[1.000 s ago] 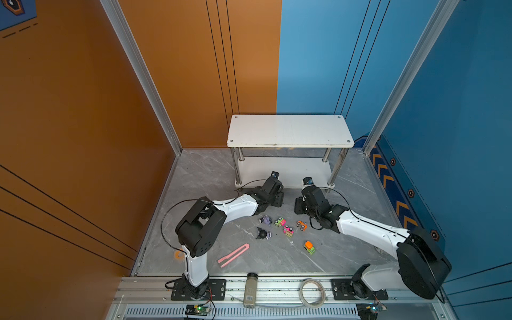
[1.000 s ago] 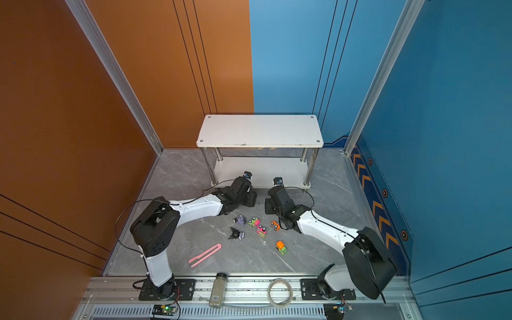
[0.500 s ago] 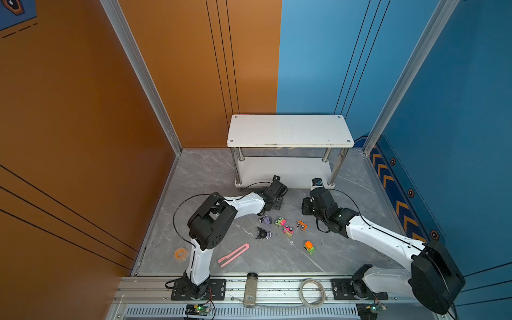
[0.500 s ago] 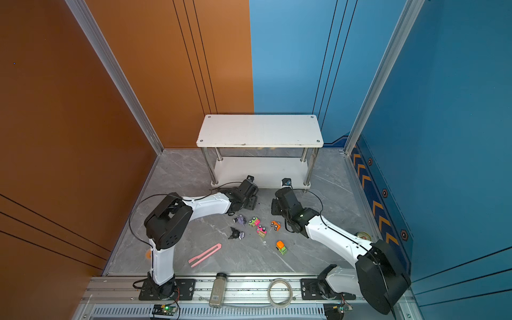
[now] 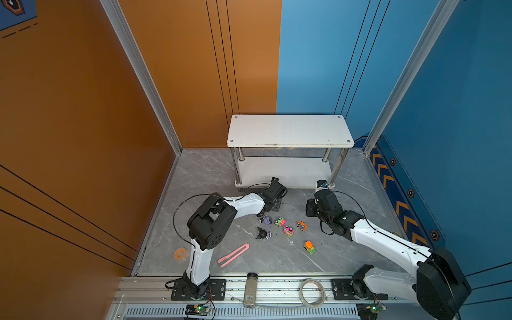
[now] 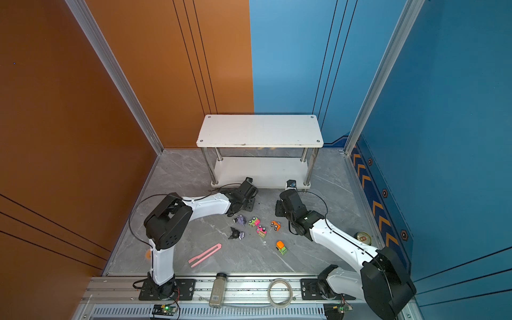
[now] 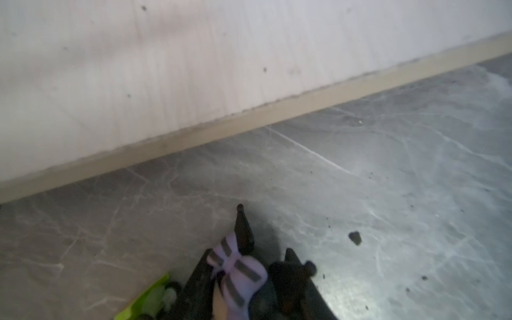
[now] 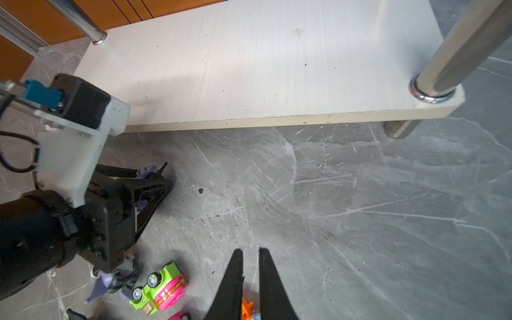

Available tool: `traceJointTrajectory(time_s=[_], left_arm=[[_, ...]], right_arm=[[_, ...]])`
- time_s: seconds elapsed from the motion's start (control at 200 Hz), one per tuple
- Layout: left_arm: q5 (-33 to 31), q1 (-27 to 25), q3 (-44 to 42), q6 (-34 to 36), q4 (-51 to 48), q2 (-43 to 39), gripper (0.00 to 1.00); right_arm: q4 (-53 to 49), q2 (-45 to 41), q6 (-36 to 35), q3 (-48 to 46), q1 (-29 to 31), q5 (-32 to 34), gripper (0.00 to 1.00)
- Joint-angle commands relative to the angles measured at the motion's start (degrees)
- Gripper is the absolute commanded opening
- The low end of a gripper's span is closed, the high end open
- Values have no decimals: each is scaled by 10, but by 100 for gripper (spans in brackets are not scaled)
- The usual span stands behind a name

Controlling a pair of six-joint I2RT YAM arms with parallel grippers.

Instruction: Place and organize the plastic toys onto the shelf

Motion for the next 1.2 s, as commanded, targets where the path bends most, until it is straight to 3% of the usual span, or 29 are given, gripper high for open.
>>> traceJointTrajectory(time_s=[0.0, 0.22, 0.285, 0.325, 0.631, 0.841, 0.886, 0.956, 1.046, 1.191], left_arm=[[22, -3, -22, -23, 25, -48, 30], [13, -13, -88, -21, 112, -95, 22], [15, -14, -106, -26, 150, -100, 36], [17, -13, -122, -28, 163, -98, 38], [15, -23, -117, -44, 147, -40, 30], [23, -32, -131, -47, 188, -27, 26], [30, -31, -132, -46, 198, -24, 30], [36, -33, -128, -47, 198, -20, 48], [39, -33, -130, -45, 199, -21, 62], [36, -27, -144, -45, 202, -43, 69]], right_arm=[[-7, -2, 7, -6, -2, 0, 15], [-3, 15, 12, 4, 2, -36, 15], [-8, 19, 12, 9, 2, -35, 15], [-12, 22, 13, 13, 3, -37, 15], [-34, 34, 25, 21, 10, -26, 15], [-27, 68, 28, 30, 15, -25, 15], [-24, 79, 27, 37, 18, -29, 15], [-21, 97, 24, 49, 27, -32, 16], [-18, 121, 16, 68, 40, -41, 20], [-19, 163, 5, 99, 58, -63, 27]])
